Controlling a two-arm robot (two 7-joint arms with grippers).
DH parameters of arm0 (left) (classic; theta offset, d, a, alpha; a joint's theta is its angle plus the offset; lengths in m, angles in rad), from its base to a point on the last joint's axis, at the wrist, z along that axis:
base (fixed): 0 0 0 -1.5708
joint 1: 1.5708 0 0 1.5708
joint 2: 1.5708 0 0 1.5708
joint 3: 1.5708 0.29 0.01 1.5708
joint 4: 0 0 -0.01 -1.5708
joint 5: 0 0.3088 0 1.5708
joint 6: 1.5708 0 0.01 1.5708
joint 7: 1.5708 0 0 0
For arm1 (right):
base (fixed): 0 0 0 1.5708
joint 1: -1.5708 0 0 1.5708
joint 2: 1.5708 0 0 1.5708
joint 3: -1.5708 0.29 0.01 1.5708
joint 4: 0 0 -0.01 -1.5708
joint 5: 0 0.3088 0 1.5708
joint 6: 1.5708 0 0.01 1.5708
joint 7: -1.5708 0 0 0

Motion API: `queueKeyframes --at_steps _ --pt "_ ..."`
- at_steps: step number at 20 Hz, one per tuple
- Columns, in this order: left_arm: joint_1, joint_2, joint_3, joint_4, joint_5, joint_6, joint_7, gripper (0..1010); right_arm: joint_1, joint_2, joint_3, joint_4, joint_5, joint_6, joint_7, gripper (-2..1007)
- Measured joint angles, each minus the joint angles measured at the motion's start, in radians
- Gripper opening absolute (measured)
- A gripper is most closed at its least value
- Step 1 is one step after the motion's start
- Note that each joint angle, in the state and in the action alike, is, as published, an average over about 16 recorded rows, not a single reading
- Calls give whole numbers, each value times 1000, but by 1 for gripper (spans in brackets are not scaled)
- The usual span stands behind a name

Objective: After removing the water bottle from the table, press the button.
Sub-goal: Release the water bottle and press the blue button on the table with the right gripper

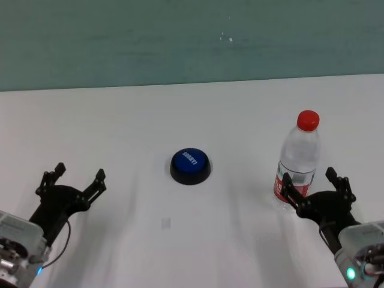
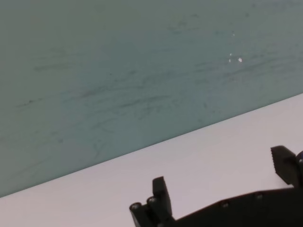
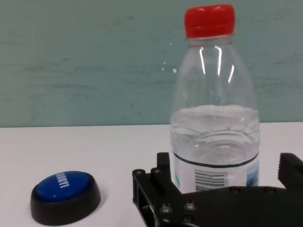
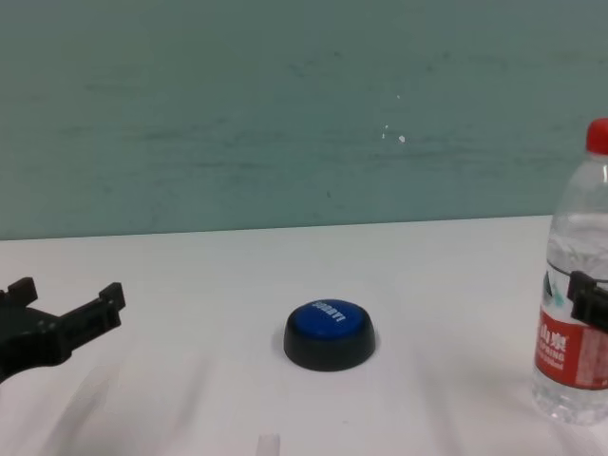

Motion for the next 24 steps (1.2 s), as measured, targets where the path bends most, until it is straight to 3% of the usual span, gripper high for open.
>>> queueKeyframes --at_steps 9,24 --pt "0 0 0 0 0 0 0 1003 -37 5 -22 -41 4 2 16 1000" --pt "0 0 0 0 0 0 0 1003 -11 21 -70 -27 16 15 37 1000"
